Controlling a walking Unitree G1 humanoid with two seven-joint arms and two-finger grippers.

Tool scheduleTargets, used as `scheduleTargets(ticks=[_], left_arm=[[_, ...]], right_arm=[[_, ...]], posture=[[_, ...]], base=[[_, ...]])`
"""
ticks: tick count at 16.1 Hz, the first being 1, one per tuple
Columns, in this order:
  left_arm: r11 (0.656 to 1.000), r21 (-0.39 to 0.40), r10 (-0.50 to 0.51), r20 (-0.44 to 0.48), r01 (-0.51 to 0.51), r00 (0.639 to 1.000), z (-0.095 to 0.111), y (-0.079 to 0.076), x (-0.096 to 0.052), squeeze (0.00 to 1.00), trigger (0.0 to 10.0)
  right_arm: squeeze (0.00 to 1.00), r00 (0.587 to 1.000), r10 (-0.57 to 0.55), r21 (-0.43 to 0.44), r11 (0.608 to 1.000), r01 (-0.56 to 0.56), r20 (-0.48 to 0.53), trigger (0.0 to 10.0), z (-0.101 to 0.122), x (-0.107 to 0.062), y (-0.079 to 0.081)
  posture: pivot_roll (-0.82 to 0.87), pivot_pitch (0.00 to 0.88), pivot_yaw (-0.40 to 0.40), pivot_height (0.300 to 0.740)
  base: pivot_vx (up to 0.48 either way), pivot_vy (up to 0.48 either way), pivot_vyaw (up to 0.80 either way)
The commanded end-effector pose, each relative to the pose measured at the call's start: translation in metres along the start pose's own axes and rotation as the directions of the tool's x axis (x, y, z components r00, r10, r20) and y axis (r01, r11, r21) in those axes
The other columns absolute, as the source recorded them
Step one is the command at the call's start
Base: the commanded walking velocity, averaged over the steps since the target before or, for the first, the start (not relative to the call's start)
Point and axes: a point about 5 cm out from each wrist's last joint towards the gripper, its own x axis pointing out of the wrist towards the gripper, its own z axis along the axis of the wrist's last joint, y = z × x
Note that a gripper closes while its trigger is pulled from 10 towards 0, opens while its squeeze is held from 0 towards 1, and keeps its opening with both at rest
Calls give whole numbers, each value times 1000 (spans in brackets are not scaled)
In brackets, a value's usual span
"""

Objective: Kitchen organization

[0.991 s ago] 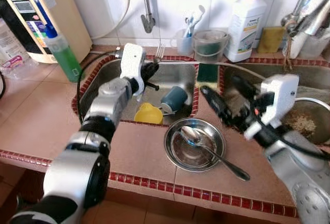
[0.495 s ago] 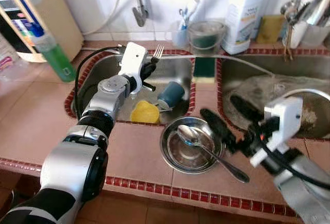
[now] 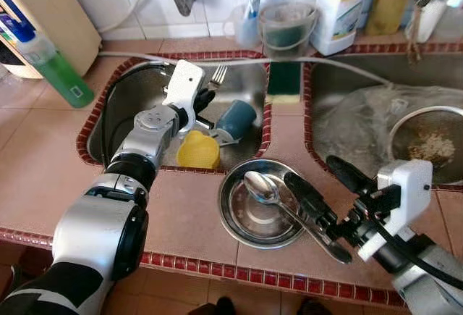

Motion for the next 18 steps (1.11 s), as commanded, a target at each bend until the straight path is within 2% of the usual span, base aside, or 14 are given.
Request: scheduleTargets(ticks=[1,2,3,7,11,16,17,18], left_arm=[[998,53,22,-31,-21,999,-7,8,-4,0,10000],[999,26,50,-95,-47,994,-19,11,-7,0,10000],[997,41,63,-115,-58,991,-23,12,-8,0,10000],[999,21,51,-128,-48,990,-27,10,-8,0,10000],[1000,-2,18,-146,-19,989,-36,1,-8,0,10000],[998,-68,-15,-154,5,988,-37,-2,-7,0,10000],[997,-74,-30,-151,19,988,-37,-3,-7,1000,10000],[996,-86,-38,-148,26,988,-37,-4,-7,1000,10000]], right_arm=[[0,1000,19,1,1000,-19,7,10000,3,-3,6],[0,1000,18,3,1000,-18,7,10000,3,-3,7],[0,1000,15,3,1000,-15,7,10000,4,-3,7],[0,1000,10,6,1000,-10,14,10000,5,-4,7],[0,1000,13,13,1000,-13,19,10000,7,-3,8],[0,1000,21,8,1000,-21,14,10000,7,-1,8],[0,1000,18,5,1000,-18,13,10000,6,-1,7],[0,1000,13,3,1000,-13,12,10000,6,0,6]], posture=[[-342,264,214,740],[-343,266,218,740],[-343,266,221,740],[-336,270,227,740],[-338,272,228,740],[-344,262,231,740],[-346,256,232,740],[-346,248,233,740]], base=[[0,0,0],[0,0,0],[0,0,0],[0,0,0],[0,0,0],[0,0,0],[0,0,0],[0,0,0]])
